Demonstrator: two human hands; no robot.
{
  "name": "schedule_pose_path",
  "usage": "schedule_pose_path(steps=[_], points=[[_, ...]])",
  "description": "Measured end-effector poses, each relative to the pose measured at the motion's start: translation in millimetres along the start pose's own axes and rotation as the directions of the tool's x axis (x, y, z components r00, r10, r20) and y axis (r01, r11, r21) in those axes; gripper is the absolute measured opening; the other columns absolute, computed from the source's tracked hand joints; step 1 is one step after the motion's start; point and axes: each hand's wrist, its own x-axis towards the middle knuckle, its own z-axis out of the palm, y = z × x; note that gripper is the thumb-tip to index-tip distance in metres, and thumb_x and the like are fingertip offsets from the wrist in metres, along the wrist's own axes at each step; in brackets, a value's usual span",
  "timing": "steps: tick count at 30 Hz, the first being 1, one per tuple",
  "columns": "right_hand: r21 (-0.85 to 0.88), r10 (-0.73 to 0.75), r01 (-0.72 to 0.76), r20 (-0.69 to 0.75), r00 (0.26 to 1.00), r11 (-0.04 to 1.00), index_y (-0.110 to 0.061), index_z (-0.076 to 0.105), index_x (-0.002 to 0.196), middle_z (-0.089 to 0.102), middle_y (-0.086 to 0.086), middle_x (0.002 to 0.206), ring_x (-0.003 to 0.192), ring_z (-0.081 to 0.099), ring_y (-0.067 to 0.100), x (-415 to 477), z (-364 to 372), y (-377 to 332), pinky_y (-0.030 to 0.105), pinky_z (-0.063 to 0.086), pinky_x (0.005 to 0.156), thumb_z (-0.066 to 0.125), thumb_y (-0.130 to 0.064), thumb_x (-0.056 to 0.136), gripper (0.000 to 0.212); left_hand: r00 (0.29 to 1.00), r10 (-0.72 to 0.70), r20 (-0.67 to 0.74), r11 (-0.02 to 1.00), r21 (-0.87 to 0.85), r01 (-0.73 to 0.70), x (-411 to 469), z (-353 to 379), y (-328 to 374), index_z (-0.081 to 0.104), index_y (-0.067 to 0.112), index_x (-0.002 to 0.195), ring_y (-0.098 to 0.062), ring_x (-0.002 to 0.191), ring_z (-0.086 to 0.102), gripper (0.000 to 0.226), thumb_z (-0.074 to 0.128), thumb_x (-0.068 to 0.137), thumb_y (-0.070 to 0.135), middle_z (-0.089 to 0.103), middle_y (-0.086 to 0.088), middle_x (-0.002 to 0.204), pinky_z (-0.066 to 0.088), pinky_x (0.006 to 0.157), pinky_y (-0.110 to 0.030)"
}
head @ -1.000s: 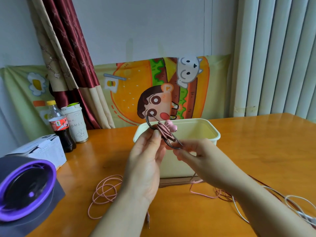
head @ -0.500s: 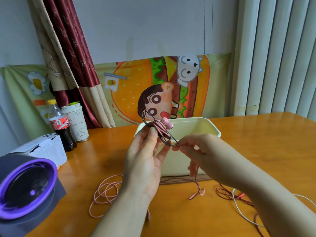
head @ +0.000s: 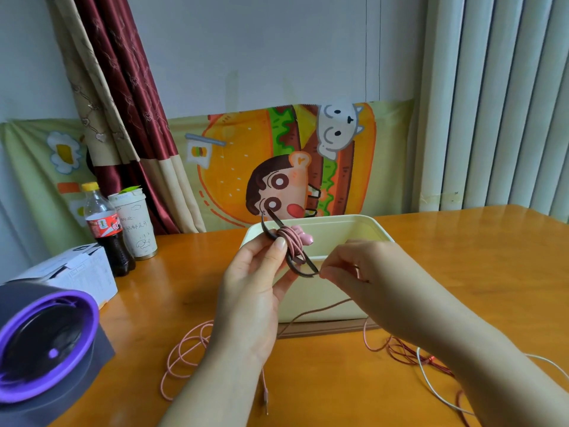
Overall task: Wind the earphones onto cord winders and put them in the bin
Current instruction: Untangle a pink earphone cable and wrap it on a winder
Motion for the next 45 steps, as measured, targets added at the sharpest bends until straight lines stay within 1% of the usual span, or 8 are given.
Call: schedule_pose_path(steps=[6, 10, 13, 16, 21, 30, 40, 45], points=[[-0.030, -0.093, 0.093, 0.000, 0.996, 0.995, -0.029, 0.069, 0.093, 0.057, -0.019, 0.073, 0.072, 0.056, 0.000, -5.5, -10.0, -3.9, 0.017, 0.049, 0.064, 0.054, -0.039, 0.091, 0.018, 0.999, -0.020, 0.038, 0.969, 0.247, 0.010, -3.7, -0.1, -3.7, 0.070, 0.023, 0.106, -0.013, 0.104, 0.069, 0.018, 0.059, 0.093, 0.015, 0.075, 0.002, 0.104, 0.053, 0.091, -0.034], [0.232, 0.016, -0.027, 0.048, 0.999, 0.972, -0.019, 0.069, 0.077, 0.062, -0.005, 0.062, 0.063, 0.058, 0.002, -2.0, -18.7, 0.6, 0.018, 0.045, 0.057, 0.059, -0.047, 0.082, 0.030, 0.985, -0.088, 0.147, 0.882, 0.471, 0.008, -4.7, 0.1, -1.1, 0.069, 0.034, 0.106, -0.006, 0.101, 0.068, 0.018, 0.064, 0.092, 0.024, 0.074, 0.012, 0.102, 0.052, 0.097, -0.039], [0.701, 0.115, -0.304, 0.304, 0.946, 0.645, -0.005, 0.064, 0.083, 0.067, 0.007, 0.066, 0.076, 0.069, 0.022, 0.6, -29.2, 11.6, 0.025, 0.055, 0.070, 0.064, -0.037, 0.075, 0.033, 0.964, -0.153, 0.218, 0.854, 0.520, 0.018, -3.1, -2.5, 4.9, 0.069, 0.032, 0.107, -0.008, 0.102, 0.068, 0.021, 0.062, 0.093, 0.019, 0.075, 0.011, 0.102, 0.049, 0.100, -0.039], [0.812, 0.147, -0.376, 0.348, 0.926, 0.447, -0.007, 0.063, 0.084, 0.044, 0.000, 0.054, 0.053, 0.056, 0.015, 2.7, -29.1, 19.9, 0.031, 0.056, 0.068, 0.062, -0.027, 0.075, 0.022, 0.933, -0.201, 0.298, 0.847, 0.531, 0.013, -2.0, -7.2, 10.6, 0.068, 0.026, 0.111, -0.010, 0.104, 0.068, 0.024, 0.058, 0.094, 0.011, 0.076, 0.006, 0.102, 0.047, 0.104, -0.036], [0.560, 0.178, -0.134, -0.025, 0.984, 0.818, -0.018, 0.069, 0.077, 0.054, -0.010, 0.054, 0.051, 0.049, 0.001, 6.2, -22.4, 22.6, 0.013, 0.045, 0.054, 0.064, -0.035, 0.080, 0.018, 0.891, -0.244, 0.382, 0.897, 0.438, 0.058, -1.3, -10.8, 13.0, 0.070, 0.018, 0.113, -0.021, 0.105, 0.068, 0.026, 0.064, 0.088, 0.017, 0.075, -0.008, 0.101, 0.044, 0.104, -0.036], [0.895, 0.147, -0.263, 0.224, 0.963, 0.361, -0.006, 0.061, 0.082, 0.060, 0.004, 0.061, 0.047, 0.053, 0.013, 8.0, -5.0, 21.6, 0.017, 0.047, 0.045, 0.058, -0.011, 0.086, 0.007, 0.844, -0.264, 0.466, 0.963, 0.183, 0.200, -2.5, -9.0, 9.9, 0.072, 0.019, 0.108, -0.031, 0.102, 0.065, 0.042, 0.086, 0.068, 0.027, 0.068, -0.018, 0.114, 0.052, 0.097, -0.041], [0.750, 0.296, -0.186, -0.014, 0.955, 0.635, -0.012, 0.066, 0.076, 0.064, 0.002, 0.057, 0.050, 0.057, 0.009, 9.1, 19.3, 15.4, 0.023, 0.049, 0.054, 0.059, -0.017, 0.091, 0.017, 0.845, -0.233, 0.481, 0.972, 0.080, 0.223, -1.6, -6.5, 8.9, 0.073, 0.023, 0.112, -0.026, 0.093, 0.070, 0.036, 0.066, 0.077, 0.017, 0.072, -0.014, 0.105, 0.054, 0.089, -0.032], [0.698, 0.334, -0.157, -0.124, 0.934, 0.699, -0.016, 0.069, 0.078, 0.069, 0.007, 0.069, 0.062, 0.061, 0.017, 11.2, 22.7, 15.9, 0.032, 0.051, 0.063, 0.061, -0.020, 0.091, 0.016, 0.839, -0.246, 0.486, 0.967, 0.060, 0.249, 0.3, -9.6, 10.7, 0.068, 0.016, 0.120, -0.031, 0.101, 0.067, 0.052, 0.085, 0.071, 0.025, 0.069, -0.019, 0.114, 0.052, 0.099, -0.038]])
